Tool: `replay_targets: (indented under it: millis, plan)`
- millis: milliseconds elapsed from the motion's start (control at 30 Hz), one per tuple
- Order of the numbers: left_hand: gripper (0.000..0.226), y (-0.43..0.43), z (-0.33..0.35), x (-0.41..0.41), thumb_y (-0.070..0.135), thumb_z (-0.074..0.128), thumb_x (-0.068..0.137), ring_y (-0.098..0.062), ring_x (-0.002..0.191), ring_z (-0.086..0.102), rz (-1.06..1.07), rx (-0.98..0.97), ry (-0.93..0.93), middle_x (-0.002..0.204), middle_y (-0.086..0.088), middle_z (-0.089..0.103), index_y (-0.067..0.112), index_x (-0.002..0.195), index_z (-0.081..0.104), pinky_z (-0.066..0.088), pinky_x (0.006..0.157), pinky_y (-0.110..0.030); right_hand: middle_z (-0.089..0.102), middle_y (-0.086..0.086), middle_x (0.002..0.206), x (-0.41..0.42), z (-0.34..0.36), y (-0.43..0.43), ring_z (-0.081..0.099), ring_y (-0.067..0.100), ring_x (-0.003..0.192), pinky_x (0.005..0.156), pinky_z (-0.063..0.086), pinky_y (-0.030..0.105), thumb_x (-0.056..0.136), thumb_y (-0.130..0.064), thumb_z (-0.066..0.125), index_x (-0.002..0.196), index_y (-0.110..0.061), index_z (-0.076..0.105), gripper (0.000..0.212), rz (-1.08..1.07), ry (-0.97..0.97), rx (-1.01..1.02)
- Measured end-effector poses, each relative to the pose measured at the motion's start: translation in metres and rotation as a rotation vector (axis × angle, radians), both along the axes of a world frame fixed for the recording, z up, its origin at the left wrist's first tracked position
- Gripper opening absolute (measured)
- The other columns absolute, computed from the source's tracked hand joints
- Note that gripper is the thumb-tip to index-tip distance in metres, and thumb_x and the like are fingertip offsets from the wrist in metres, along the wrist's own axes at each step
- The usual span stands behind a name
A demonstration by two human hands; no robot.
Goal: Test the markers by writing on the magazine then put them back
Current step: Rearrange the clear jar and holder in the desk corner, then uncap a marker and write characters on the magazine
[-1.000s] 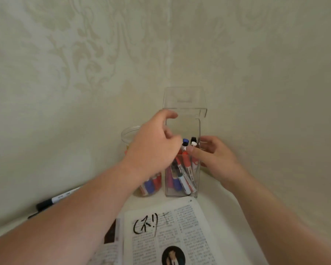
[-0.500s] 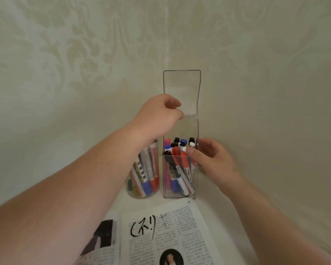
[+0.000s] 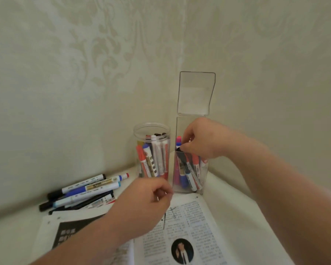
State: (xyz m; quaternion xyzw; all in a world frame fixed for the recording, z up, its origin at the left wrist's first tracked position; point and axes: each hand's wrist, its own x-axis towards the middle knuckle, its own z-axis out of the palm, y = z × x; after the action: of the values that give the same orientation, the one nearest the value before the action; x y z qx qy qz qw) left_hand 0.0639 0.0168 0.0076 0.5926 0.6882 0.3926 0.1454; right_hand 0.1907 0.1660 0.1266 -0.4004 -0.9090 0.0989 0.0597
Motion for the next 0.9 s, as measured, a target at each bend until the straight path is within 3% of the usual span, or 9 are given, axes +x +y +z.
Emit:
replay_targets:
  millis: [200, 300, 400, 467, 567, 667, 767, 833, 900]
  plan:
    - [0.017, -0.006, -0.020, -0.014, 0.019, 0.066, 0.094, -0.014, 0.061, 0.060, 0.048, 0.176, -0.020, 0.068, 0.010, 0.066, 0.033, 0.086, 0.072, 0.053, 0.061, -0.034, 0.079, 0.006, 0.081, -0.016, 0.008, 0.002, 0.077, 0.028, 0.075, 0.072, 0.064, 0.035, 0.095, -0.020, 0.057, 0.097, -0.022, 0.078, 0.021, 0.041, -0.113, -0.117]
    - [0.016, -0.010, -0.024, -0.021, 0.019, 0.067, 0.093, -0.016, 0.062, 0.060, 0.067, 0.244, 0.011, 0.068, 0.009, 0.066, 0.033, 0.088, 0.072, 0.053, 0.061, -0.036, 0.078, 0.004, 0.081, -0.018, 0.004, 0.005, 0.075, 0.023, 0.070, 0.059, 0.055, 0.025, 0.100, -0.029, 0.055, 0.096, -0.017, 0.075, 0.024, -0.005, -0.103, -0.019]
    - [0.012, -0.014, -0.027, -0.027, 0.020, 0.067, 0.093, -0.014, 0.063, 0.060, 0.063, 0.302, 0.031, 0.071, 0.012, 0.065, 0.031, 0.092, 0.073, 0.053, 0.061, -0.037, 0.071, -0.003, 0.095, -0.013, 0.005, 0.003, 0.063, 0.013, 0.080, 0.069, 0.045, 0.027, 0.101, -0.033, 0.057, 0.098, -0.023, 0.070, 0.017, -0.032, 0.115, 0.154]
    - [0.010, -0.015, -0.029, -0.030, 0.024, 0.065, 0.091, -0.015, 0.062, 0.059, 0.062, 0.332, 0.033, 0.076, 0.016, 0.065, 0.030, 0.092, 0.073, 0.052, 0.060, -0.036, 0.064, -0.011, 0.092, 0.000, 0.011, -0.005, 0.056, 0.006, 0.080, 0.064, 0.040, 0.024, 0.102, -0.034, 0.057, 0.101, -0.027, 0.067, 0.012, -0.029, 0.298, 0.232]
    - [0.010, -0.015, -0.028, -0.030, 0.036, 0.063, 0.091, -0.017, 0.059, 0.057, 0.066, 0.374, 0.033, 0.079, 0.019, 0.065, 0.032, 0.094, 0.072, 0.048, 0.059, -0.028, 0.065, -0.012, 0.087, 0.021, 0.014, -0.021, 0.064, 0.006, 0.075, 0.060, 0.043, 0.026, 0.102, -0.035, 0.055, 0.095, -0.035, 0.058, 0.007, 0.032, 0.656, 0.288]
    - [0.022, -0.016, -0.026, -0.030, 0.047, 0.060, 0.092, -0.018, 0.062, 0.059, 0.052, 0.392, 0.030, 0.086, 0.015, 0.065, 0.032, 0.103, 0.071, 0.045, 0.060, -0.017, 0.075, -0.001, 0.089, 0.024, 0.001, -0.040, 0.071, 0.019, 0.064, 0.053, 0.047, 0.031, 0.098, -0.027, 0.055, 0.092, -0.034, 0.054, 0.009, 0.234, 0.927, 0.103]
    - [0.024, -0.017, -0.028, -0.029, 0.049, 0.060, 0.092, -0.018, 0.067, 0.058, -0.021, 0.380, -0.017, 0.088, 0.010, 0.063, 0.034, 0.110, 0.067, 0.046, 0.061, -0.017, 0.072, -0.010, 0.076, 0.011, -0.028, -0.049, 0.066, 0.017, 0.060, 0.053, 0.050, 0.034, 0.097, -0.024, 0.057, 0.091, -0.031, 0.061, 0.010, 0.318, 0.905, 0.005]
    - [0.027, -0.016, -0.029, -0.025, 0.049, 0.064, 0.089, -0.016, 0.063, 0.056, -0.099, 0.339, -0.184, 0.084, 0.004, 0.063, 0.034, 0.111, 0.068, 0.049, 0.058, -0.026, 0.066, -0.013, 0.067, -0.001, -0.052, -0.051, 0.061, 0.005, 0.057, 0.055, 0.048, 0.024, 0.100, -0.019, 0.061, 0.091, -0.023, 0.065, 0.010, 0.316, 0.873, -0.122]
    - [0.028, -0.015, -0.026, -0.018, 0.043, 0.074, 0.087, -0.013, 0.054, 0.052, -0.162, 0.253, -0.481, 0.074, 0.005, 0.062, 0.026, 0.109, 0.069, 0.043, 0.050, -0.026, 0.067, -0.011, 0.066, -0.011, -0.078, -0.055, 0.061, 0.002, 0.057, 0.056, 0.047, 0.017, 0.098, -0.013, 0.066, 0.089, -0.019, 0.067, 0.010, 0.317, 0.838, -0.284]
